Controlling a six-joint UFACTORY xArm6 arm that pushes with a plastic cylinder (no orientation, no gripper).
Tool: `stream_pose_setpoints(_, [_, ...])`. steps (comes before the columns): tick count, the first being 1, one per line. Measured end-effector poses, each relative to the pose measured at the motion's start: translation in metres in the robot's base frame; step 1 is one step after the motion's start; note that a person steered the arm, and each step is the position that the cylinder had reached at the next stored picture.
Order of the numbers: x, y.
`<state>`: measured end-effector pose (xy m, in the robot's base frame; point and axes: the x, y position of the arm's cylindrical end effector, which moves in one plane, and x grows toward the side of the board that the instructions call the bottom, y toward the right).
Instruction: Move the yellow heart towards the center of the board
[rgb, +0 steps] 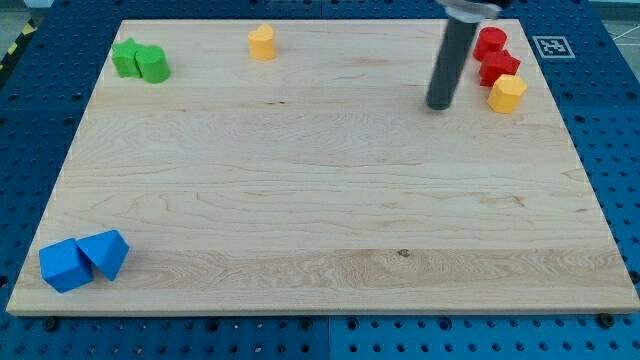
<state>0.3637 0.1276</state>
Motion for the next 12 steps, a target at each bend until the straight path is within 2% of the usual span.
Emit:
stream_pose_setpoints(1, [-0.018, -0.026])
stream_pose_setpoints(2, [-0.055, -0.044])
stream_pose_setpoints(4, [-0.171, -0.057])
stream_pose_setpoints(5, [-0.170, -0.086])
stream_pose_setpoints(8, [-0.171, -0.226])
stream_pose_setpoints(9, [-0.171, -0.248])
stream_pose_setpoints(10, [-0.128, -0.225])
stream_pose_setpoints(12, [-0.098, -0.185])
